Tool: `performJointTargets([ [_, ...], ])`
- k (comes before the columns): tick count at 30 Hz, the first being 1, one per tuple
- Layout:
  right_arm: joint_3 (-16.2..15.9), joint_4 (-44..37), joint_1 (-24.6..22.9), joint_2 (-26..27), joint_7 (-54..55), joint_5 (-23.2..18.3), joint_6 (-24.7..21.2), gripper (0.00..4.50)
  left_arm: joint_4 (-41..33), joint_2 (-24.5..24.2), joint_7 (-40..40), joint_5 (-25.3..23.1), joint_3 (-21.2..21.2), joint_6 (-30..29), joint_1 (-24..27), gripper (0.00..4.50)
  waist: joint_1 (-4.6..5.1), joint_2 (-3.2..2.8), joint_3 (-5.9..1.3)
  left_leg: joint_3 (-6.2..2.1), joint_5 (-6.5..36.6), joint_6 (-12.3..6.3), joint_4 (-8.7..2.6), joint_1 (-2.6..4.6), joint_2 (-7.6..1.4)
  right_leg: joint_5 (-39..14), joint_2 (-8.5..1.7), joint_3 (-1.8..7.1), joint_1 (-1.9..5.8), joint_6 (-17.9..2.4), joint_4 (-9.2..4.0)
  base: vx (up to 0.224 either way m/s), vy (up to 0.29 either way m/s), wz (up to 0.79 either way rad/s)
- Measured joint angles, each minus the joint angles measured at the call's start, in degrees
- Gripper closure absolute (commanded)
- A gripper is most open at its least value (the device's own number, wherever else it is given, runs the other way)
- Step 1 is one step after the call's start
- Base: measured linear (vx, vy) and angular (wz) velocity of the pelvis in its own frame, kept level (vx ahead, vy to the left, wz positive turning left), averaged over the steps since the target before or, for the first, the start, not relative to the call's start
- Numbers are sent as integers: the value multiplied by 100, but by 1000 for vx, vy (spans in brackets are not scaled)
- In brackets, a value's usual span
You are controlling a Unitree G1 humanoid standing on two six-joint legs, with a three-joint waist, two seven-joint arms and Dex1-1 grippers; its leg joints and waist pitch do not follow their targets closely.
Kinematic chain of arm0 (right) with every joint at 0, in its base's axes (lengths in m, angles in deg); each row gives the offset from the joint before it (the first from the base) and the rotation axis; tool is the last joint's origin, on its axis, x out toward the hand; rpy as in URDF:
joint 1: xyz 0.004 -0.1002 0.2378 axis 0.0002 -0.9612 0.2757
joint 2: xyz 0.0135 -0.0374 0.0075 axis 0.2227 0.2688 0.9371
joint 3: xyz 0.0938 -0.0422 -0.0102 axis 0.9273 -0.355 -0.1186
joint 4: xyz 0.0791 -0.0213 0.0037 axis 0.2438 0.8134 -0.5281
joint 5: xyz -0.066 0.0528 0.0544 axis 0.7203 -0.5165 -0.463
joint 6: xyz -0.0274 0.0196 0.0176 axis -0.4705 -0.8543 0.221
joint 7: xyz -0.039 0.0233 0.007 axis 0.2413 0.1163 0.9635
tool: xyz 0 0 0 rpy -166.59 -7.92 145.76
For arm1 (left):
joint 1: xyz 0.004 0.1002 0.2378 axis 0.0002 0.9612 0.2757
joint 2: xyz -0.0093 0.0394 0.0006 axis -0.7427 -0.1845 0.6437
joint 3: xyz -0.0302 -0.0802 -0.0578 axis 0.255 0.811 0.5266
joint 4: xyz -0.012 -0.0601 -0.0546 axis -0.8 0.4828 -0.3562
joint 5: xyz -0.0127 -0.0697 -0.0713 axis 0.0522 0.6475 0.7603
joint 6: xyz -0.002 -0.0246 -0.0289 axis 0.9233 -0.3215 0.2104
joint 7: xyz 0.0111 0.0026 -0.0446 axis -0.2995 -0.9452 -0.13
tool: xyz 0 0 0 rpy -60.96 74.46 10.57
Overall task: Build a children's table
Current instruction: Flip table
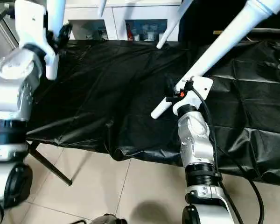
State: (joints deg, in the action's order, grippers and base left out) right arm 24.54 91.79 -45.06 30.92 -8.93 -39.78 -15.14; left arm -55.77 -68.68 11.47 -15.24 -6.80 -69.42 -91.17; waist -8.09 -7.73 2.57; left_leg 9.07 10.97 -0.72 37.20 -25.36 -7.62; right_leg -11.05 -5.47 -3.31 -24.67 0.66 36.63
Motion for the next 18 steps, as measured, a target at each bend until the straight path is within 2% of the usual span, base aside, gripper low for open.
performJointTargets([
  [11,37,-29,-38,-1,81,64,243,271,-78,25,-64,11,5,-37,345,277,-6,9,6,4,-3,6,16,-1,-4,1,-1,0,0,-1,13,0,0,0],
  [15,34,-176,-108,-133,201,325,298,296,-78,115,21,102,-25,111,590,280,-18,9,7,5,-3,6,15,-5,-5,0,-2,-2,-1,0,13,0,0,0],
  [18,29,-282,-153,-225,337,533,332,297,-26,208,56,124,-60,184,734,285,-18,14,10,5,-4,5,27,-33,-8,4,-2,-5,-25,4,16,0,0,0],
])
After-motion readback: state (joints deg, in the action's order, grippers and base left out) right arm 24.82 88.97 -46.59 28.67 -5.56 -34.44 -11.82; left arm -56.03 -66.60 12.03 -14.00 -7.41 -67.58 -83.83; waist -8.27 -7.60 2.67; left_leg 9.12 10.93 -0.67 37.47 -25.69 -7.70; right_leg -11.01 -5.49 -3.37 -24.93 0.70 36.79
